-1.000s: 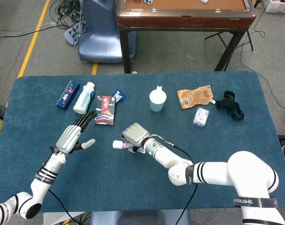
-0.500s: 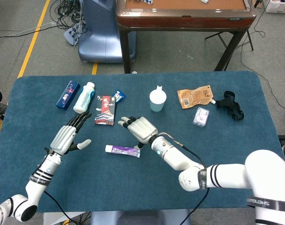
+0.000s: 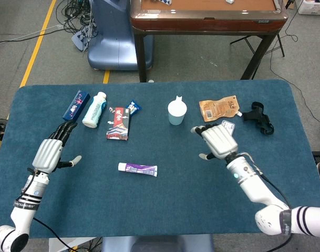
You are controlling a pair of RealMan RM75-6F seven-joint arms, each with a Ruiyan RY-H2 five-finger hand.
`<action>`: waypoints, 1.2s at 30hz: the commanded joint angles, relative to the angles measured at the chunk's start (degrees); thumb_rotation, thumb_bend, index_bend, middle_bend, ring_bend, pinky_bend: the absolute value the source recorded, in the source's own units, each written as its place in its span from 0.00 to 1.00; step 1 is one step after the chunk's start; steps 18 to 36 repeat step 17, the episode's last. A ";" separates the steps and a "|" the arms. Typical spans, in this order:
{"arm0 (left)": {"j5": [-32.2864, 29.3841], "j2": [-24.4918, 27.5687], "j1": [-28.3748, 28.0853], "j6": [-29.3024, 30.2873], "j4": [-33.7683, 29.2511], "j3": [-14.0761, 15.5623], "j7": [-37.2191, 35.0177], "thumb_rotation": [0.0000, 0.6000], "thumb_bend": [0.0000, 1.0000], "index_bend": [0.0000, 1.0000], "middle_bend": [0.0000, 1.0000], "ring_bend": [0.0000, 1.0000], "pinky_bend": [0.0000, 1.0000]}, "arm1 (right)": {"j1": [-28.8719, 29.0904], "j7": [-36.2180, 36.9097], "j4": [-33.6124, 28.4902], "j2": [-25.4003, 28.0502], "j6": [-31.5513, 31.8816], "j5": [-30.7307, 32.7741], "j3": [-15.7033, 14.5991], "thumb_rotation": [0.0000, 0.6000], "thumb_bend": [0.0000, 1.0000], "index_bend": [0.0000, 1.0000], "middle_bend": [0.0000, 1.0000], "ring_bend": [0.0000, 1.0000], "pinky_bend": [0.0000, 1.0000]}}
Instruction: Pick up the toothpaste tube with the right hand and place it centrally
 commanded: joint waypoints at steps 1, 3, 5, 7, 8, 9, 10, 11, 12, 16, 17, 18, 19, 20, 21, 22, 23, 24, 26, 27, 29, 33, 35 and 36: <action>-0.67 0.08 1.68 1.68 1.23 0.63 3.37 1.00 0.24 0.00 0.00 0.01 0.17 | -6.93 0.04 0.19 2.54 7.11 -4.62 -3.26 1.00 0.19 0.37 0.46 0.41 0.42; -1.08 0.39 2.86 2.63 1.31 1.22 5.93 1.00 0.26 0.00 0.00 0.01 0.17 | -10.27 0.33 0.97 2.72 10.13 -6.37 -4.37 1.00 0.19 0.39 0.47 0.42 0.43; -1.58 0.91 4.04 3.53 0.66 1.74 8.46 1.00 0.26 0.00 0.00 0.01 0.17 | -13.46 0.45 2.28 2.56 12.98 -8.15 -5.37 1.00 0.19 0.40 0.47 0.42 0.43; -1.93 1.55 5.05 4.35 -0.37 2.18 10.62 1.00 0.26 0.00 0.00 0.01 0.17 | -16.14 0.37 3.36 2.24 15.24 -9.17 -6.04 1.00 0.19 0.40 0.47 0.42 0.43; -2.16 1.91 5.76 5.03 -1.13 2.42 11.99 1.00 0.26 0.00 0.00 0.01 0.17 | -17.79 0.61 3.80 2.07 16.51 -9.66 -6.31 1.00 0.19 0.40 0.47 0.42 0.43; -2.32 2.18 6.29 5.59 -1.77 2.59 13.11 1.00 0.26 0.00 0.00 0.01 0.17 | -18.95 0.84 3.89 2.09 17.28 -9.87 -6.47 1.00 0.19 0.40 0.47 0.42 0.43; -2.55 2.38 6.79 6.05 -2.36 2.76 14.22 1.00 0.26 0.00 0.00 0.01 0.17 | -20.05 1.03 3.84 2.19 18.02 -10.12 -6.60 1.00 0.19 0.40 0.47 0.42 0.43; -2.86 2.57 7.52 6.80 -3.18 2.97 15.70 1.00 0.26 0.00 0.00 0.01 0.17 | -21.46 1.24 3.89 2.24 19.29 -10.76 -6.66 1.00 0.19 0.40 0.47 0.42 0.43; -3.06 2.64 8.07 7.44 -3.79 3.10 16.70 1.00 0.26 0.00 0.00 0.01 0.17 | -22.53 1.27 3.98 2.16 20.30 -11.22 -6.68 1.00 0.19 0.40 0.47 0.42 0.43; -3.38 2.47 10.60 10.60 -5.90 3.66 19.80 1.00 0.26 0.00 0.00 0.01 0.17 | -26.44 2.08 3.79 1.90 22.94 -12.76 -6.73 1.00 0.19 0.40 0.48 0.42 0.43; -3.34 2.39 11.29 11.40 -6.39 3.82 20.28 1.00 0.26 0.00 0.00 0.01 0.17 | -27.35 2.29 3.73 1.89 23.29 -13.02 -6.62 1.00 0.19 0.40 0.48 0.43 0.43; -3.34 2.39 11.29 11.40 -6.39 3.82 20.28 1.00 0.26 0.00 0.00 0.01 0.17 | -27.35 2.29 3.73 1.89 23.29 -13.02 -6.62 1.00 0.19 0.40 0.48 0.43 0.43; -3.34 2.39 11.29 11.40 -6.39 3.82 20.28 1.00 0.26 0.00 0.00 0.01 0.17 | -27.35 2.29 3.73 1.89 23.29 -13.02 -6.62 1.00 0.19 0.40 0.48 0.43 0.43; -3.34 2.39 11.29 11.40 -6.39 3.82 20.28 1.00 0.26 0.00 0.00 0.01 0.17 | -27.35 2.29 3.73 1.89 23.29 -13.02 -6.62 1.00 0.19 0.40 0.48 0.43 0.43; -3.34 2.39 11.29 11.40 -6.39 3.82 20.28 1.00 0.26 0.00 0.00 0.01 0.17 | -27.35 2.29 3.73 1.89 23.29 -13.02 -6.62 1.00 0.19 0.40 0.48 0.43 0.43; -3.34 2.39 11.29 11.40 -6.39 3.82 20.28 1.00 0.26 0.00 0.00 0.01 0.17 | -27.35 2.29 3.73 1.89 23.29 -13.02 -6.62 1.00 0.19 0.40 0.48 0.43 0.43; -3.34 2.39 11.29 11.40 -6.39 3.82 20.28 1.00 0.26 0.00 0.00 0.01 0.17 | -27.35 2.29 3.73 1.89 23.29 -13.02 -6.62 1.00 0.19 0.40 0.48 0.43 0.43; -3.34 2.39 11.29 11.40 -6.39 3.82 20.28 1.00 0.26 0.00 0.00 0.01 0.17 | -27.35 2.29 3.73 1.89 23.29 -13.02 -6.62 1.00 0.19 0.40 0.48 0.43 0.43; -3.34 2.39 11.29 11.40 -6.39 3.82 20.28 1.00 0.26 0.00 0.00 0.01 0.17 | -27.35 2.29 3.73 1.89 23.29 -13.02 -6.62 1.00 0.19 0.40 0.48 0.43 0.43; -3.34 2.39 11.29 11.40 -6.39 3.82 20.28 1.00 0.26 0.00 0.00 0.01 0.17 | -27.35 2.29 3.73 1.89 23.29 -13.02 -6.62 1.00 0.19 0.40 0.48 0.43 0.43; -3.34 2.39 11.29 11.40 -6.39 3.82 20.28 1.00 0.26 0.00 0.00 0.01 0.17 | -27.35 2.29 3.73 1.89 23.29 -13.02 -6.62 1.00 0.19 0.40 0.48 0.43 0.43; -3.34 2.39 11.29 11.40 -6.39 3.82 20.28 1.00 0.26 0.00 0.00 0.01 0.17 | -27.35 2.29 3.73 1.89 23.29 -13.02 -6.62 1.00 0.19 0.40 0.48 0.43 0.43; -3.34 2.39 11.29 11.40 -6.39 3.82 20.28 1.00 0.26 0.00 0.00 0.01 0.17 | -27.35 2.29 3.73 1.89 23.29 -13.02 -6.62 1.00 0.19 0.40 0.48 0.43 0.43; -3.34 2.39 11.29 11.40 -6.39 3.82 20.28 1.00 0.26 0.00 0.00 0.01 0.17 | -27.35 2.29 3.73 1.89 23.29 -13.02 -6.62 1.00 0.19 0.40 0.48 0.43 0.43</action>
